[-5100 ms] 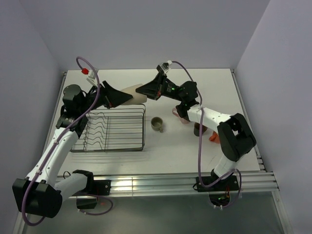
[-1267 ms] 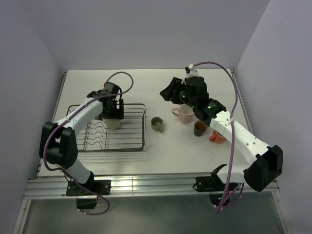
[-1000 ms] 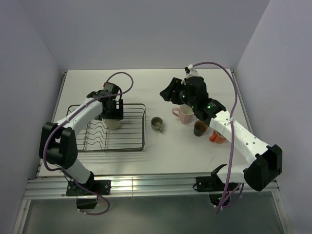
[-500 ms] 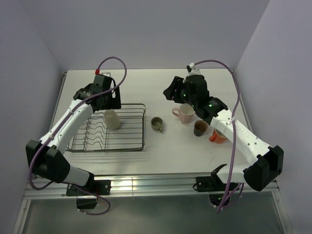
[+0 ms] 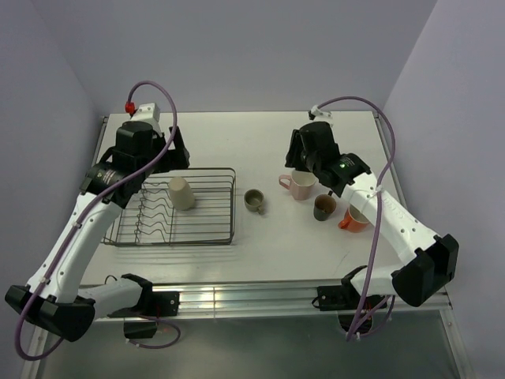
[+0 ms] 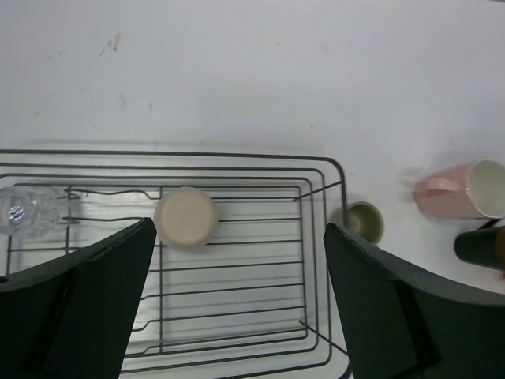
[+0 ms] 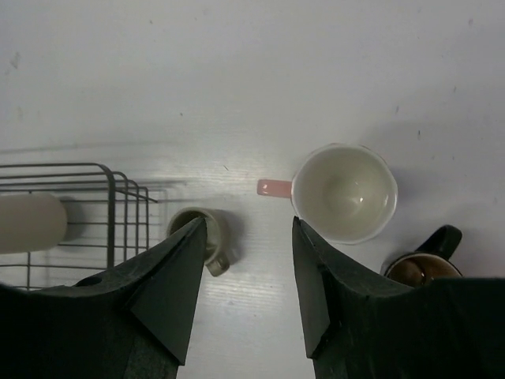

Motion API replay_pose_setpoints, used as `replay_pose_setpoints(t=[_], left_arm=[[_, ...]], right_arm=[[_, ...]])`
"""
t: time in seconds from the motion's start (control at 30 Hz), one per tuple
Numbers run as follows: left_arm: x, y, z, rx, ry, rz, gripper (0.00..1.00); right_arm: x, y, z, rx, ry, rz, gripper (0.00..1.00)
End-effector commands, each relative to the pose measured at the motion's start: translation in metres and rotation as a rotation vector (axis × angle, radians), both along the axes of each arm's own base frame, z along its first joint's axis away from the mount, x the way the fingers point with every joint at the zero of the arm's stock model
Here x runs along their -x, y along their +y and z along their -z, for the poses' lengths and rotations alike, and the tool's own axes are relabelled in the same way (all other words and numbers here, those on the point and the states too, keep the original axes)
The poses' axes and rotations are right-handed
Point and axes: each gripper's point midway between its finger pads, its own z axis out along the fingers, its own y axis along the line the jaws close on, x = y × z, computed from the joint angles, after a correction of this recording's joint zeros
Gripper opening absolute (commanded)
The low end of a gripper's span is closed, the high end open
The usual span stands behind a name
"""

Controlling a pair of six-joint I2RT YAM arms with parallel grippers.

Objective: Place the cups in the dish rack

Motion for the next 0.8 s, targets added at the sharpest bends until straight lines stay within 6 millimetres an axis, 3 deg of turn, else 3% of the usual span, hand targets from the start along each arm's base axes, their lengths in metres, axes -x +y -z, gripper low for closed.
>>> replay_pose_setpoints(t=[0.0, 0.17, 0.43, 0.77], left_arm=[[0.001, -0.019, -0.017, 0.084, -0.063, 0.075, 0.95], [0.004, -0.023, -0.008, 0.088, -0.063, 0.099, 0.95], [0.007, -0.025, 0.006, 0.09, -0.046, 0.113, 0.96], [0.009, -0.023, 0.01, 0.082, -0.043, 0.113, 0.96]], right_arm=[[0.014, -0.022, 0.017, 0.086, 0.047, 0.033, 0.55], [0.019, -0.035, 0.034, 0.139, 0.076, 0.072, 0.54], [0.007, -0.024, 0.06, 0.176, 0.132, 0.031, 0.52], [-0.005, -0.015, 0.09, 0.231, 0.206, -0.039, 0.47]])
